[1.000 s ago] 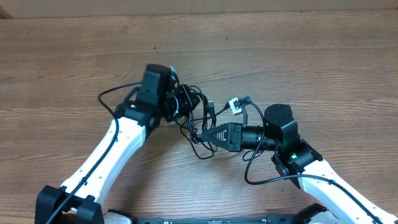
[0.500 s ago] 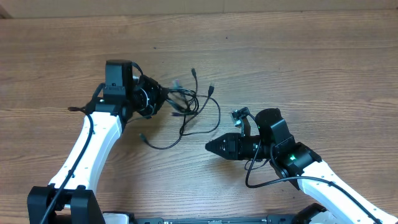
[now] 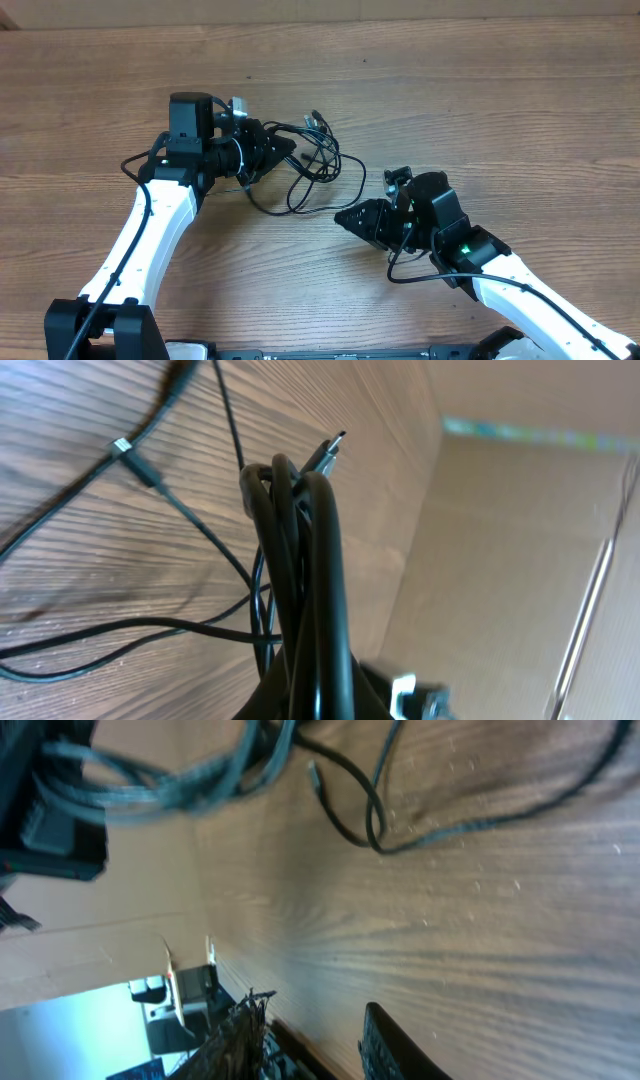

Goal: Untangle cables

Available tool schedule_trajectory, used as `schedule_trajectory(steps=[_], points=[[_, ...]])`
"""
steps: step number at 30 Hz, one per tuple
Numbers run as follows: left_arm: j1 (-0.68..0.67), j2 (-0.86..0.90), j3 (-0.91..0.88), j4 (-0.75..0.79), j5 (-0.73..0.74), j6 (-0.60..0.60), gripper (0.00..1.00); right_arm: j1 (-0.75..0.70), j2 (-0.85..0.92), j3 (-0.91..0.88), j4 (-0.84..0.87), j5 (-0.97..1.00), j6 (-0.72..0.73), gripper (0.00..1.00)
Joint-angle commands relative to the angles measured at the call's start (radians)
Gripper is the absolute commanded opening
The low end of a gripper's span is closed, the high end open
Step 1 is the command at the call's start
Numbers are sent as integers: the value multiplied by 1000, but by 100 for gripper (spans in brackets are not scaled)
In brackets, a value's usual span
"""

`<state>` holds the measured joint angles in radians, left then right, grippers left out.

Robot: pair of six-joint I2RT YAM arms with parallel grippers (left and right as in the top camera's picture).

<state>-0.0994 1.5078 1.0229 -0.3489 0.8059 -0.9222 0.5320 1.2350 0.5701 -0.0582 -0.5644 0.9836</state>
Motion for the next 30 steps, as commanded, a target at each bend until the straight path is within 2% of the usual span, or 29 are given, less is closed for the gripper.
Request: schedule_trajectory(steps=[1,5,11,17,23,30], points=[[-23,4,19,-1,116,181,4,2,34,7,49,41,16,30],[-50,4,19,-15,138,266,4,1,37,7,57,172,16,30],[-83,4,19,-16,159,334,4,1,37,7,89,232,46,29],[-98,4,19,-16,248,351,4,1,39,7,72,303,46,25],[-98,4,19,-6,437,347,4,1,66,7,64,337,46,25],[-97,4,19,-5,491,346,4,1,91,7,21,432,45,20]])
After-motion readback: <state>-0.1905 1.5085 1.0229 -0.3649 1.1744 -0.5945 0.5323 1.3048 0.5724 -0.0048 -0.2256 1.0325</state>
